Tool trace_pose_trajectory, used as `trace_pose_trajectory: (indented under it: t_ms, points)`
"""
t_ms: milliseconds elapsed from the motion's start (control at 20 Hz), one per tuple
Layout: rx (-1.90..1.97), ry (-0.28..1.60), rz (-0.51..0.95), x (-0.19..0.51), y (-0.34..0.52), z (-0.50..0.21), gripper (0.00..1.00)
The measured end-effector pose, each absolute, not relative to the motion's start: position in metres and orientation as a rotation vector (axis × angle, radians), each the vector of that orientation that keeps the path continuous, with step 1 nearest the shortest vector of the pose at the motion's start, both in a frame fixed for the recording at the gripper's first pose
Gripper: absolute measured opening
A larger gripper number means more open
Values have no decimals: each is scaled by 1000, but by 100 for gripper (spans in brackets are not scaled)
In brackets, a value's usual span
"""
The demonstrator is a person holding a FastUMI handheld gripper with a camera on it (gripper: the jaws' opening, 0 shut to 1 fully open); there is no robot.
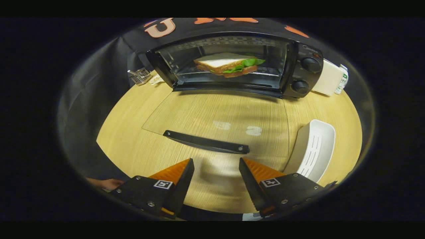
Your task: Open the toaster oven, put the food inside, and close the toaster oven door.
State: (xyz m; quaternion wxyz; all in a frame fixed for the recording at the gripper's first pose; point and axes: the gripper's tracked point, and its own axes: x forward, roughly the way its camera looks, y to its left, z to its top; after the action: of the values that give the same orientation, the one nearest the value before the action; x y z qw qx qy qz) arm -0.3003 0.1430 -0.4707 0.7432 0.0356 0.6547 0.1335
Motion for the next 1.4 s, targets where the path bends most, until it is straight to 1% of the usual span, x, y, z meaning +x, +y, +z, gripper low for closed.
trace_pose_trajectory:
  t_ms: [100, 350, 500, 650, 850, 1100, 1200, 1400]
  points:
    - [84, 1461, 285, -299, 143, -469, 81]
    - [104, 1427, 283, -282, 143, -445, 81]
    - [117, 1347, 283, -257, 142, -421, 81]
    - [100, 1284, 293, -227, 144, -417, 81]
    - [121, 1230, 258, -189, 143, -410, 83]
    - [156, 1170, 223, -153, 135, -396, 82]
    - [162, 1117, 205, -133, 132, -390, 82]
    - [147, 1058, 174, -118, 119, -383, 83]
